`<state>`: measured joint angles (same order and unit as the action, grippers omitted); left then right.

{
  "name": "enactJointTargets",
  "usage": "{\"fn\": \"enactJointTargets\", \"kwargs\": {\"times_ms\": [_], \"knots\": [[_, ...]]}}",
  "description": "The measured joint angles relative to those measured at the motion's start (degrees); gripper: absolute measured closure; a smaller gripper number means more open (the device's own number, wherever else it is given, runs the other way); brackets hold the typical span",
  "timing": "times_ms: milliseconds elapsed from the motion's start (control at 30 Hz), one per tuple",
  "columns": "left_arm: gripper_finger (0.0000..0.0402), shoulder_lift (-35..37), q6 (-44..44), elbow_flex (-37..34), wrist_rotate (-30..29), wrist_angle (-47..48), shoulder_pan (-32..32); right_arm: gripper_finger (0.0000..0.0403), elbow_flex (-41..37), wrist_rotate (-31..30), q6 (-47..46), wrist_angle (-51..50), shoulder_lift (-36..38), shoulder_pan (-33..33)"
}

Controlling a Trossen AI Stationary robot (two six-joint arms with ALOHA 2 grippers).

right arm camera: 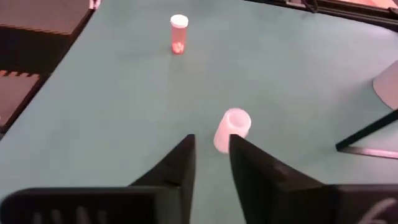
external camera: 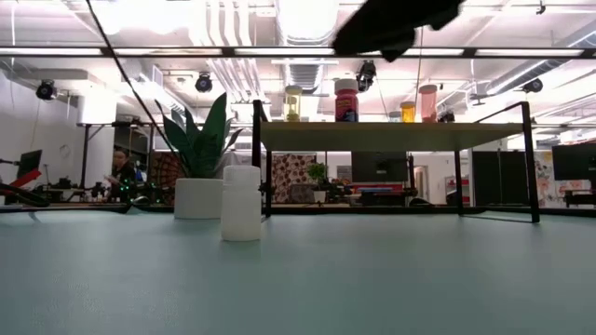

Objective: Pick and place medicine bottles onto shelf by color
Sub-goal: Put the left white pill bottle on the shelf

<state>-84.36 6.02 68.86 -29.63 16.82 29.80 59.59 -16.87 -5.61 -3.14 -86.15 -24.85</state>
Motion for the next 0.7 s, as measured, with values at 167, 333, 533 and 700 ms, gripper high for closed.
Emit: {"fn": "enactJointTargets", "kwargs": {"times_ms": [167, 333, 533, 700], "knots": [[0.0173, 5.7, 0.3, -8.8, 0.0, -6.1, 0.0, 0.0251, 5.4, -0.3, 0.3, 0.1, -6.5, 1.2], [0.0173, 10.6, 0.3, -15.5, 0.0, -10.6, 0.0, 0.0187, 10.6, -3.6, 1.5, -1.8, -13.2, 2.6], [0.0173, 16.0, 0.2, -20.7, -0.1, -11.7, 0.0, 0.0141, 15.0, -4.1, 2.0, -1.3, -19.3, 5.5], [0.0173, 19.1, 0.2, -24.2, -0.1, -13.3, 0.1, 0.0132, 17.6, -3.0, 1.2, -3.4, -23.4, 7.5]]}}
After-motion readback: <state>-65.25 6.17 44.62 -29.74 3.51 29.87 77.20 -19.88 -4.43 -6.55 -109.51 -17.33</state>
